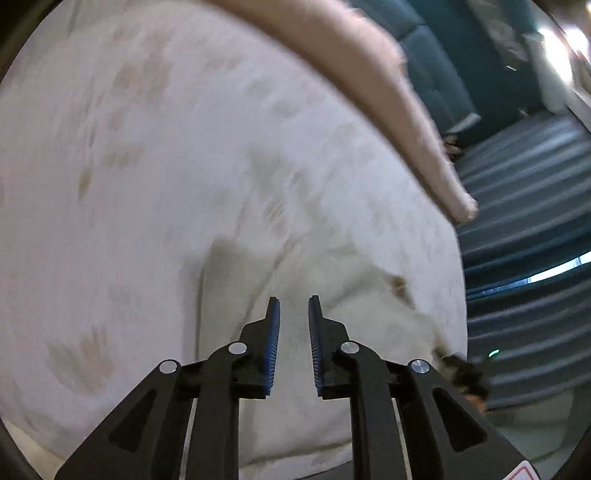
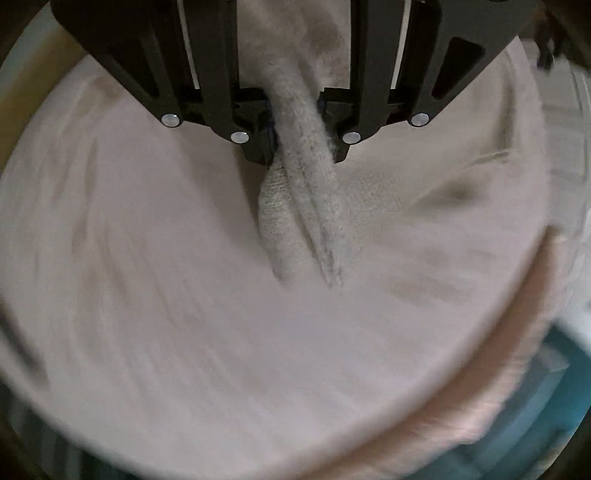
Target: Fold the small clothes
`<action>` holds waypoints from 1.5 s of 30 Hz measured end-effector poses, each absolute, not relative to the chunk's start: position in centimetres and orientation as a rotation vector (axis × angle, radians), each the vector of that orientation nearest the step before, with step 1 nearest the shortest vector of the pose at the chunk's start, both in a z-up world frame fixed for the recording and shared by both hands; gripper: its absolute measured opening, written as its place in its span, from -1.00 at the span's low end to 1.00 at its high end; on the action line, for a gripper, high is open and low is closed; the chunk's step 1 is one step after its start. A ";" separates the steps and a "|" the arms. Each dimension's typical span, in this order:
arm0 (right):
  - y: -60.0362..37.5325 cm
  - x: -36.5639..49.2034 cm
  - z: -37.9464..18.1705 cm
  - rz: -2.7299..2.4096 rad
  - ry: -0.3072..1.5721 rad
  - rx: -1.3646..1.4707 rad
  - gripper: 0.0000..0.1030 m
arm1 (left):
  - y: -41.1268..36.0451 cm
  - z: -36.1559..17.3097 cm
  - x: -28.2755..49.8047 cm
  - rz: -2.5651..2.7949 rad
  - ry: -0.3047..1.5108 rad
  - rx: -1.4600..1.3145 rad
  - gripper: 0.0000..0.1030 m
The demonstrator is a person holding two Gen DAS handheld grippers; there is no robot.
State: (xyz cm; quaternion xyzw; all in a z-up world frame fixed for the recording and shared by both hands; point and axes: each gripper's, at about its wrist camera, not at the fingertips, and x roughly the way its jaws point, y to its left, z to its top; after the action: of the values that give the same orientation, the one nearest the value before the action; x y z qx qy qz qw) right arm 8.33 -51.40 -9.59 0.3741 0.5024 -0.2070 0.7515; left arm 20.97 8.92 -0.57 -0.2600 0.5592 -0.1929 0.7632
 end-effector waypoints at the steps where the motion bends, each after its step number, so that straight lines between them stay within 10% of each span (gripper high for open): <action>1: -52.1 6.8 -10.3 -0.410 1.013 0.911 -0.58 | 8.9 -1.3 20.4 -0.417 1.224 -0.588 -0.70; 5: -52.7 5.1 -7.7 -0.382 0.921 0.945 -0.36 | 8.8 -1.3 17.9 -0.392 1.182 -0.589 0.08; 12: -47.5 5.0 -2.1 -0.283 0.886 0.757 -0.10 | 7.4 -2.3 15.6 -0.401 1.211 -0.607 0.25; 13: -45.9 5.8 -1.7 -0.236 0.896 0.734 -0.06 | 6.6 -2.9 15.5 -0.418 1.221 -0.580 0.04; 14: -43.1 7.4 -1.4 -0.155 0.922 0.702 -0.04 | 6.3 -3.1 15.3 -0.447 1.225 -0.573 -0.80; 15: -40.9 8.6 -1.2 -0.092 0.943 0.676 -0.04 | 5.9 -3.2 15.0 -0.476 1.232 -0.568 -0.96; 27: -16.8 25.2 -3.7 0.237 1.166 0.287 0.36 | 12.2 -1.0 9.6 -0.400 1.139 -0.607 -1.00; 28: -16.3 25.7 -4.6 0.220 1.194 0.284 0.36 | 12.0 -0.3 10.1 -0.390 1.124 -0.589 -0.81; 30: -15.3 26.7 -7.5 0.180 1.290 0.289 -0.03 | 11.2 0.0 11.0 -0.375 1.122 -0.544 0.19; 32: -14.6 26.7 -7.6 0.149 1.273 0.240 -0.67 | 9.9 -0.4 12.1 -0.383 1.097 -0.506 0.30; 33: -14.6 26.5 -7.0 0.168 1.272 0.259 -0.82 | 9.2 -0.9 12.7 -0.420 1.117 -0.497 0.27; 35: -14.8 25.6 -4.1 0.233 1.210 0.301 -0.84 | 8.2 -2.1 13.1 -0.517 1.165 -0.524 -0.87; 36: -14.9 24.9 -2.4 0.274 1.169 0.311 -0.84 | 8.0 -2.2 12.9 -0.539 1.175 -0.531 -1.00; 41: -13.5 22.3 1.9 0.501 1.053 0.326 -0.82 | 10.2 -1.5 8.9 -0.515 1.163 -0.529 -1.00; 45: -10.4 24.5 -5.5 0.435 1.246 0.221 -0.68 | 12.7 -4.6 7.7 -0.332 1.240 -0.528 -1.00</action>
State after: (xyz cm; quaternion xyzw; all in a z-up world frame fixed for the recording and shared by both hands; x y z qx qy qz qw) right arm 24.51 -10.44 -5.51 0.1024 0.5776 0.2014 0.7845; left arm 7.66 12.72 -4.55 -0.2431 0.5714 -0.1528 0.7688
